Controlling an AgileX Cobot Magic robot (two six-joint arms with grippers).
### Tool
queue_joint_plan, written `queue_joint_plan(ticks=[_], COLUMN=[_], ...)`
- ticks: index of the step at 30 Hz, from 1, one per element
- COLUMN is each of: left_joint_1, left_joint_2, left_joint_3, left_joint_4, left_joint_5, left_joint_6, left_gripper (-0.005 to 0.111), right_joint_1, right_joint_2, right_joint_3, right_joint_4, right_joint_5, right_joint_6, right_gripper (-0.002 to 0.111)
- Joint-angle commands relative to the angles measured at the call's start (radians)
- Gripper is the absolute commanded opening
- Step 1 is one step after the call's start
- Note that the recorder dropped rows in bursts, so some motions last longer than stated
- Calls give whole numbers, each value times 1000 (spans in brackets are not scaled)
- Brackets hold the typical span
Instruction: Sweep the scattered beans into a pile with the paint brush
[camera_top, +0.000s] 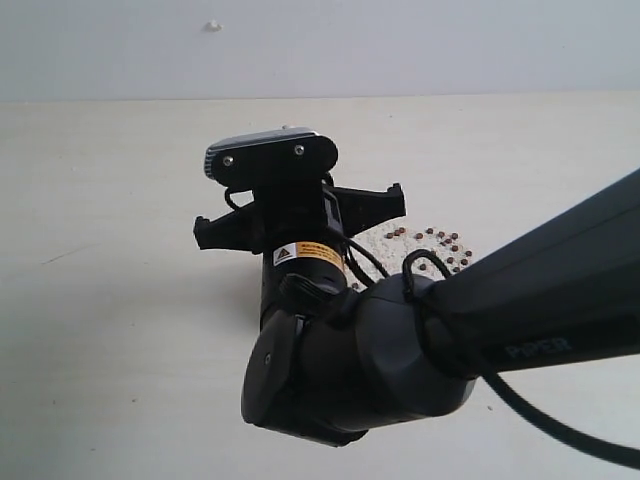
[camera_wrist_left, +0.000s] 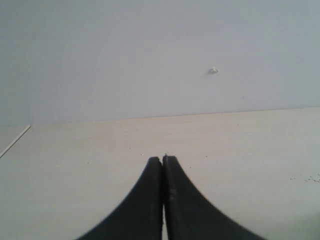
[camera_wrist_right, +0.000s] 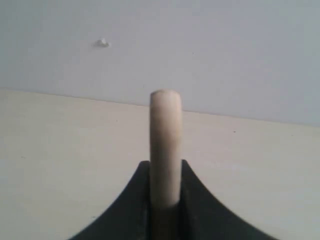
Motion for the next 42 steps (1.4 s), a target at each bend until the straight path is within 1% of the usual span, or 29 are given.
queue_joint_plan(ticks=[1,16,18,22,28,30,34,38,40,42], left_joint_1=[2,2,2,2,2,2,2,2,2,2], left_joint_2=[-4,-4,-4,-4,-4,-4,-4,-4,-4,-4], left_joint_3=[2,2,2,2,2,2,2,2,2,2], left_joint_4=[-3,-3,-3,-3,-3,-3,-3,-3,-3,-3], left_joint_5=[4,4,4,4,4,4,4,4,4,4], left_joint_6=[0,3,3,3,3,3,3,3,3,3], left_gripper=[0,0,0,0,0,0,0,0,0,0], right_joint_1=[-3,0,-9,-76,-207,-241,-273,-274,-274,-274], right_joint_2=[-3,-164,-178,-175,-76,-22,74,158,183,200], right_joint_3=[10,10,10,10,10,-5,-106,-217,-268,-312], right_joint_4=[20,-94,-119,-189,-344,-405,-418,-409,-395,-356], right_joint_5=[-17,-35,-35,3,3,-18,61,71,79,97], right_joint_6=[-36,-2,44,251,733,844,864,849,799,710], right_gripper=[0,0,0,0,0,0,0,0,0,0])
